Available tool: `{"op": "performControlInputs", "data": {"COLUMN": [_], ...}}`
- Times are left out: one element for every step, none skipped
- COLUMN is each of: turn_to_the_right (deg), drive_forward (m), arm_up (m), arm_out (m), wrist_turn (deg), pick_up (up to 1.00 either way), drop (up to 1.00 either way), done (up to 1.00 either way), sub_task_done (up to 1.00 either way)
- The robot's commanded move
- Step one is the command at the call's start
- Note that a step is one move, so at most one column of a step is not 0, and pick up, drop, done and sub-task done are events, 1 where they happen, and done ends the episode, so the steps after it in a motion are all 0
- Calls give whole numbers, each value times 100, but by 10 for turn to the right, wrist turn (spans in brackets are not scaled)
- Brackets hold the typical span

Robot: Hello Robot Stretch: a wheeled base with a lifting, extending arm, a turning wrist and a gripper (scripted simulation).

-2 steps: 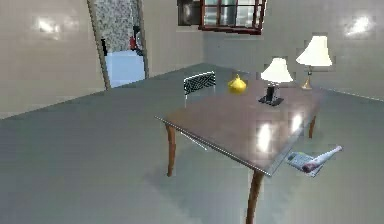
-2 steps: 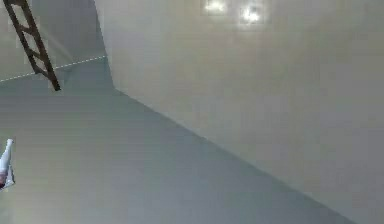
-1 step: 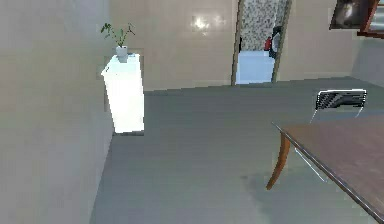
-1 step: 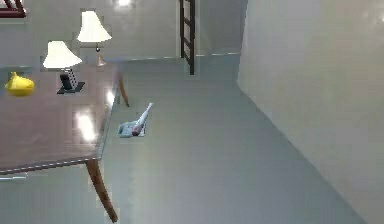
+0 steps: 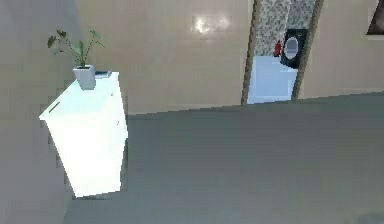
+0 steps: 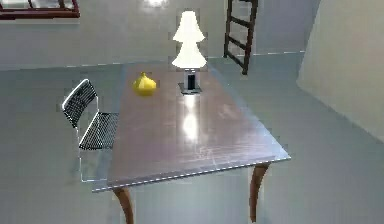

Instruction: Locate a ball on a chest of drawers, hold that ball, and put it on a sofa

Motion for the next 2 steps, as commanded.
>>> {"op": "performControlInputs", "data": {"turn_to_the_right": [0, 330], "drive_forward": [55, 0], "arm_up": [0, 0], "arm_out": [0, 0], "wrist_turn": [0, 0], "pick_up": [0, 0], "drop": [0, 0], "done": [0, 0], "sub_task_done": [0, 0]}}
